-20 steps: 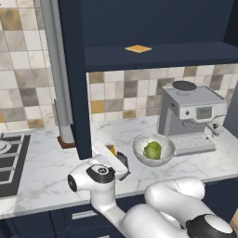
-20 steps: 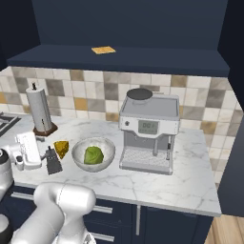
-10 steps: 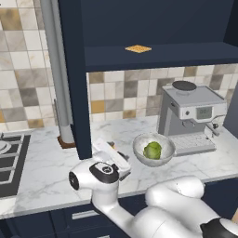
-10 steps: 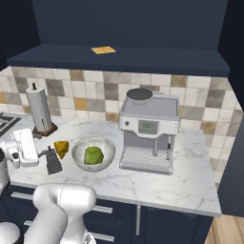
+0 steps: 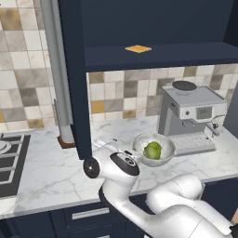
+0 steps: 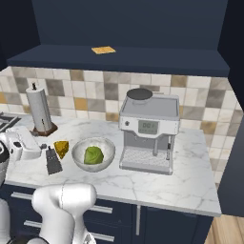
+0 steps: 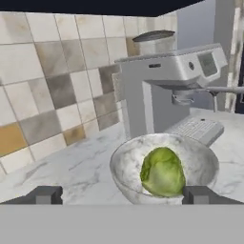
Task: Pick the cheese from the fridge and the cheese grater from the cabinet and place them next to the salad bowl.
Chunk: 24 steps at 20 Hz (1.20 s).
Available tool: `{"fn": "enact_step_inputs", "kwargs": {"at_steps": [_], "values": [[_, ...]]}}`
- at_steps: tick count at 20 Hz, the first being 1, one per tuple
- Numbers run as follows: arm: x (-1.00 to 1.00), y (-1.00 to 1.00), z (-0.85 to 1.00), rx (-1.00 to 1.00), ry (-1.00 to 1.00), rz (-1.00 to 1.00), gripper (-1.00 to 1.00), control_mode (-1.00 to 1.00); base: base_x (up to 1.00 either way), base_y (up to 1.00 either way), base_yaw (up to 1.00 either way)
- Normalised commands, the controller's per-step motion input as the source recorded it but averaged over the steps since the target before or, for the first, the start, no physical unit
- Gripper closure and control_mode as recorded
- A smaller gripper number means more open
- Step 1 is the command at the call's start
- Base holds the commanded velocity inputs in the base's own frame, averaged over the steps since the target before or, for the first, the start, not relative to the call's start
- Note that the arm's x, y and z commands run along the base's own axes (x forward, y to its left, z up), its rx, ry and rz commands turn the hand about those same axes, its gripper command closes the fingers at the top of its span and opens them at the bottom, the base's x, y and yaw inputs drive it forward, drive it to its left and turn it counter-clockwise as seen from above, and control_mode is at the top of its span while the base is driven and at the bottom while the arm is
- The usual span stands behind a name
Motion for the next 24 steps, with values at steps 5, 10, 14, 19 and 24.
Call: {"fn": "enact_step_inputs", "kwargs": {"at_steps": [5,10,14,19,24], "values": [[-0.26,-0.22,0.43,0.00,0.13,0.29,-1.00,-1.00,0.00,0.00,0.00],[-0.30,-0.24,0.46,0.00,0.10,0.20,-1.00,-1.00,0.00,0.00,0.00],[-0.33,-0.23,0.50,0.00,0.10,0.11,-1.00,-1.00,0.00,0.00,0.00],[-0.26,-0.22,0.49,-0.03,0.13,0.04,-1.00,-1.00,0.00,0.00,0.00],[-0.25,-0.22,0.46,-0.05,0.09,0.02,-1.00,-1.00,0.00,0.00,0.00]]}}
